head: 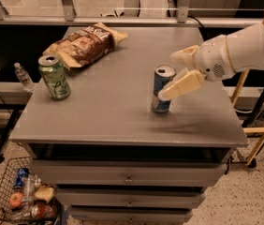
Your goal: Move redbull can near brown chip bag
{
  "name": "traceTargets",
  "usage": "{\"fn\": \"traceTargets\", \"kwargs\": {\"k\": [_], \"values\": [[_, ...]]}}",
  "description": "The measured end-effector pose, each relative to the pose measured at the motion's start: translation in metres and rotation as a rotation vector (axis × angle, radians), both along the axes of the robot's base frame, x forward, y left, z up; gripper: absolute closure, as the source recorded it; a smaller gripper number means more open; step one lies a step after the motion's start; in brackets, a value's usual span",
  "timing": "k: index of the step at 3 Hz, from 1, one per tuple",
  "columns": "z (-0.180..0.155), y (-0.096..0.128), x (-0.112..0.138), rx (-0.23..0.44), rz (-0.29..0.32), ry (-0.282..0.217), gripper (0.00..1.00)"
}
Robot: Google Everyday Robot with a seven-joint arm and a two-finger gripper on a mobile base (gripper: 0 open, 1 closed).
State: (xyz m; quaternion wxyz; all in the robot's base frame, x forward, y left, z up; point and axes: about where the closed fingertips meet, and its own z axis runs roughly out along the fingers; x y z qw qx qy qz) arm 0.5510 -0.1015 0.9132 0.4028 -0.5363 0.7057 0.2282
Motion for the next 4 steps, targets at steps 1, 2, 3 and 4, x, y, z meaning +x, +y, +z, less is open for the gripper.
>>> {"fn": "traceTargets", "kwargs": {"k": [1, 2, 3, 4], "values": [[-0.001, 0.003, 0.002, 0.021, 0.010, 0.003, 0.41], [0.002, 0.005, 0.003, 0.069, 0.021, 0.001, 0.65], [0.020, -0.004, 0.005, 0.074, 0.016, -0.045, 0.87], [0.049, -0.022, 0.010, 0.036, -0.006, -0.116, 1.00]]}}
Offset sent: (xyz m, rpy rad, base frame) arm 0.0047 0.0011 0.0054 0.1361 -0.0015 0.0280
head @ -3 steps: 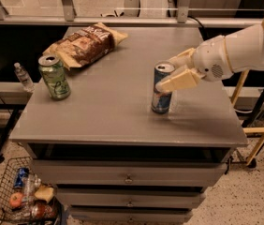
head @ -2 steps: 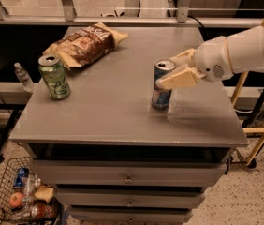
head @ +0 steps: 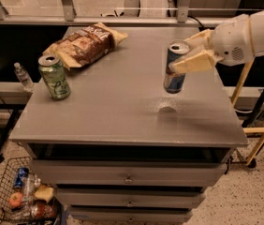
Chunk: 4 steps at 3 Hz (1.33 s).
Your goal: Move redbull can near brown chip bag
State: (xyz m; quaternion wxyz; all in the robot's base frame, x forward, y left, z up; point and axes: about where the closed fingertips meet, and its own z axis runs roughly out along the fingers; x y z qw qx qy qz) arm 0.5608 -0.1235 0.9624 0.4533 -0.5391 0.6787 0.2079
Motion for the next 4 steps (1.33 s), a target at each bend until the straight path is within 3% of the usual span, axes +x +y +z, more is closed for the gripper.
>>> {"fn": "traceTargets", "kwargs": {"k": [2, 3, 4], "values": [[-0.002, 0.010, 0.020, -0.016, -0.012, 0.007, 1.00], [-0.009, 0.022, 0.060, -0.061, -0.015, 0.056, 1.00], [0.001, 0.067, 0.113, -0.064, 0.017, 0.047, 1.00]]}}
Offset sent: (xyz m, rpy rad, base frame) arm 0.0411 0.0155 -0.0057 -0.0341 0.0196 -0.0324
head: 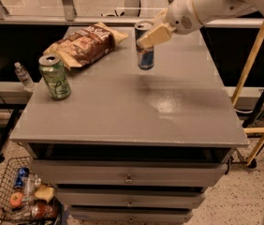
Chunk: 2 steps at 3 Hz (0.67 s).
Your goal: Move redbull can near brown chip bag
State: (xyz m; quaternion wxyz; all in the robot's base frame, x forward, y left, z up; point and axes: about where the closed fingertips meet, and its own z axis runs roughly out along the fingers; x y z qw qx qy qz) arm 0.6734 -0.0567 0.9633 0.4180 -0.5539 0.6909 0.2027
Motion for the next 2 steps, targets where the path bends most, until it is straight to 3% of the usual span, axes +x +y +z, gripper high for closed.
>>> {"fn": "traceTargets", "kwargs": {"k": [1, 2], "values": [[0.006, 0.038, 0.037, 0.030, 0.027, -0.033, 1.00], [0.007, 0.072, 0.056, 0.070, -0.007, -0.050, 1.00]]}}
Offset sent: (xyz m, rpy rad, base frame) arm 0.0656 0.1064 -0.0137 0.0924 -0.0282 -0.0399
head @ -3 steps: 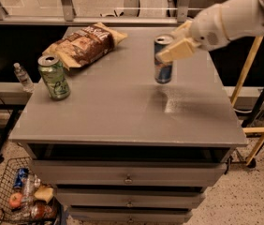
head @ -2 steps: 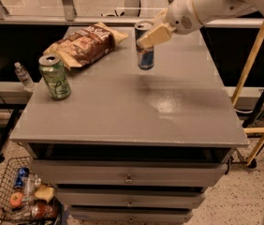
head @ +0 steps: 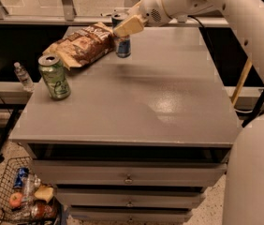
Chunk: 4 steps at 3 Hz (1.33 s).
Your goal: Move redbull can near brown chip bag
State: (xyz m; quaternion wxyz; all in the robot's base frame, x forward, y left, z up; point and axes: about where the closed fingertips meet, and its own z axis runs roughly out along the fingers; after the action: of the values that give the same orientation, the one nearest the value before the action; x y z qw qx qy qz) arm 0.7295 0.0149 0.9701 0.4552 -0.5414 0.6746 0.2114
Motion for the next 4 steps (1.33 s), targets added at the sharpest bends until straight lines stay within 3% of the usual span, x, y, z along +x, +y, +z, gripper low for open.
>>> {"fn": "traceTargets", "kwargs": {"k": [1, 2, 3, 4], "values": [[0.000, 0.000, 0.000, 0.000, 0.000, 0.000, 1.00], [-0.003, 0.001, 0.003, 0.023, -0.062, 0.007, 1.00], [-0.010, 0.006, 0.012, 0.046, -0.185, 0.012, 1.00], [-0.023, 0.012, 0.021, 0.032, -0.243, 0.033, 1.00]]}}
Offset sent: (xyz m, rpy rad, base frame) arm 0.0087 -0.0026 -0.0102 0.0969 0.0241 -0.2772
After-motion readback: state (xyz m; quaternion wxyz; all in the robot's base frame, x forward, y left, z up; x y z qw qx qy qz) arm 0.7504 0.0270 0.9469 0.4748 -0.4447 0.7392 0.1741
